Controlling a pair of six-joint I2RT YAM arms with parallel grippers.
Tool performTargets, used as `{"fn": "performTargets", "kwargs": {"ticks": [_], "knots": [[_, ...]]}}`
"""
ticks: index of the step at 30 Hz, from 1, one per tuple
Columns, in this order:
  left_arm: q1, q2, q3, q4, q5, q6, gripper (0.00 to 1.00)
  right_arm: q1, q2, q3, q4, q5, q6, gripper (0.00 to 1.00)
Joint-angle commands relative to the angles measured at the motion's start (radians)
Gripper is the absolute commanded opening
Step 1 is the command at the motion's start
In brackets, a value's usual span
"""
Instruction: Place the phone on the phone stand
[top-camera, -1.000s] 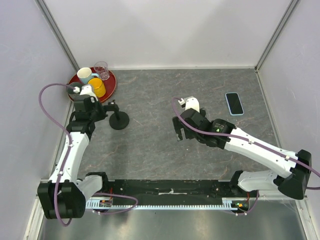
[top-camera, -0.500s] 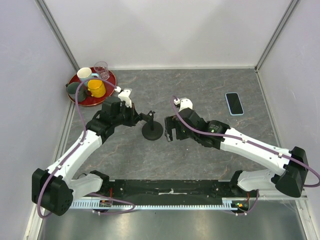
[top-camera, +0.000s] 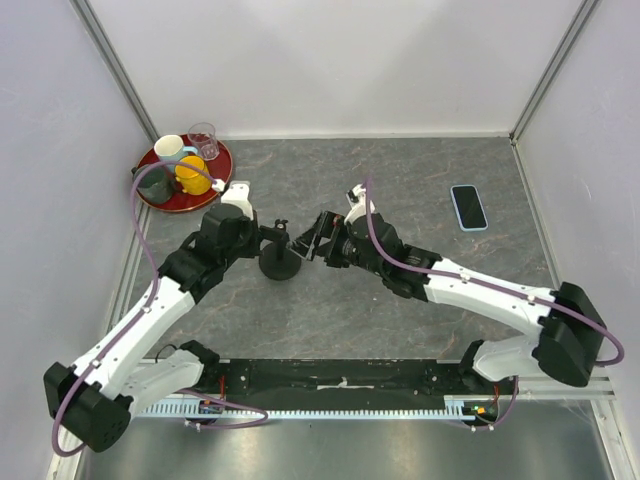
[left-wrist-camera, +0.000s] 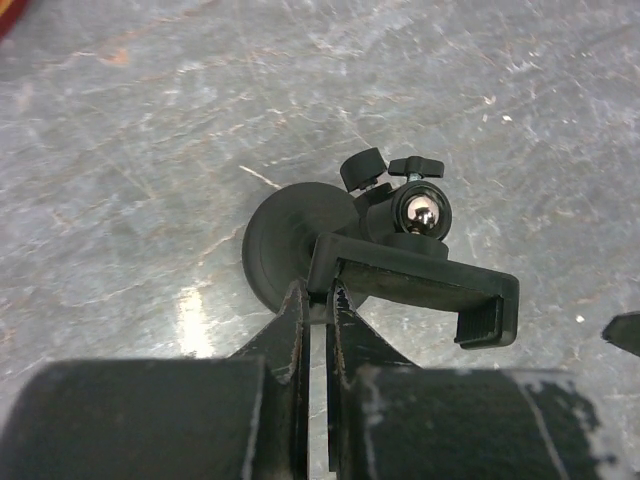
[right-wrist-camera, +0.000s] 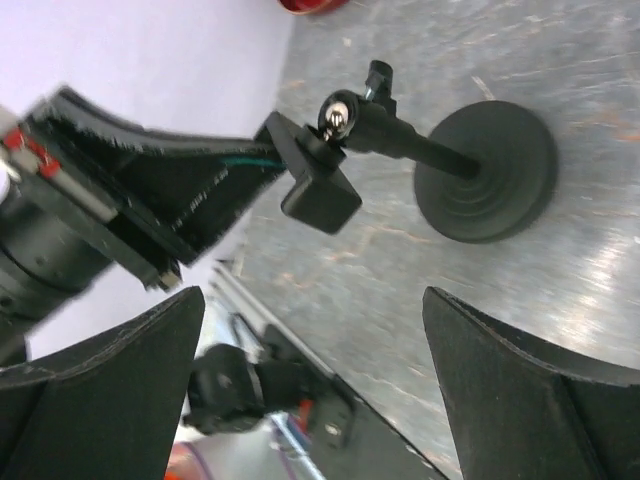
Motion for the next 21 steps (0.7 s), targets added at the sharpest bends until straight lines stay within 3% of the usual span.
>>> {"fn": "performTargets", "kwargs": {"ticks": [1, 9, 13, 17, 21], "knots": [[-0.017, -0.053, 0.019, 0.089, -0.116, -0.051, 0.02, -0.048, 0.114, -0.052, 0.376, -0.172, 0.273, 0.96], [-0.026, -0.034, 0.016, 0.082, -0.110, -0.069, 0.02, -0.048, 0.279, -0.026, 0.614, -0.194, 0.388, 0.91], [-0.031, -0.017, 0.015, 0.080, -0.107, -0.076, 0.02, -0.045, 0.331, -0.012, 0.643, -0.195, 0.414, 0.87], [-0.034, -0.016, 0.012, 0.080, -0.120, -0.083, 0.02, -0.046, 0.340, -0.055, 0.706, -0.160, 0.484, 0.75], [-0.034, -0.011, 0.013, 0.079, -0.127, -0.089, 0.02, -0.045, 0.334, -0.061, 0.682, -0.140, 0.501, 0.75]]}}
